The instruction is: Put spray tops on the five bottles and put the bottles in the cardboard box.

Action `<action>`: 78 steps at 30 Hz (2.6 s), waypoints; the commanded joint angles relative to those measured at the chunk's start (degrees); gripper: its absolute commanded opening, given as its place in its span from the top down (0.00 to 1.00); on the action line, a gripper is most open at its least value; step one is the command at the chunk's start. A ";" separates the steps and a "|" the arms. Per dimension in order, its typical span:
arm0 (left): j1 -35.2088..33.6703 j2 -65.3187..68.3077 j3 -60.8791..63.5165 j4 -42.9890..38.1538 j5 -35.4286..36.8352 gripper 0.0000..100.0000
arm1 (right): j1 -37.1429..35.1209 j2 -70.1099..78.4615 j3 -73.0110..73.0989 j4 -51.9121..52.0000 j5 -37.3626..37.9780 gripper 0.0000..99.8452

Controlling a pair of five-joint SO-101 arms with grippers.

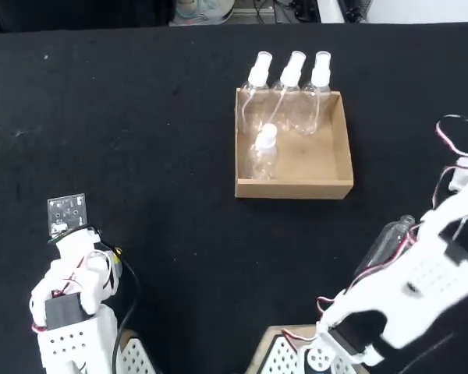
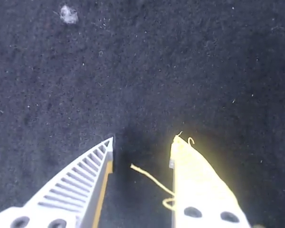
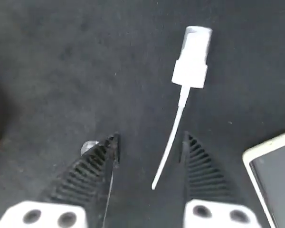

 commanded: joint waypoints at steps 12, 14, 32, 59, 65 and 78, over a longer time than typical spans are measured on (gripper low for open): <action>-0.40 -0.35 1.27 0.26 -0.62 0.81 | -0.97 -9.10 11.56 3.60 -8.53 0.80; -0.40 -0.35 1.27 0.26 -0.62 0.81 | -2.02 -15.43 20.35 2.73 -7.12 0.80; -0.48 -0.35 1.27 0.26 -0.62 0.81 | -9.05 -58.68 71.60 -17.14 -10.73 0.72; -0.40 -0.35 1.27 0.26 -0.62 0.81 | -8.62 -42.95 73.45 -31.12 -17.49 0.75; -0.40 -0.35 1.27 0.26 -0.62 0.81 | -8.62 -33.45 64.04 -27.52 -17.85 0.75; -0.48 -0.35 1.27 0.26 -0.62 0.81 | -8.97 -31.08 57.63 -26.20 -16.44 0.96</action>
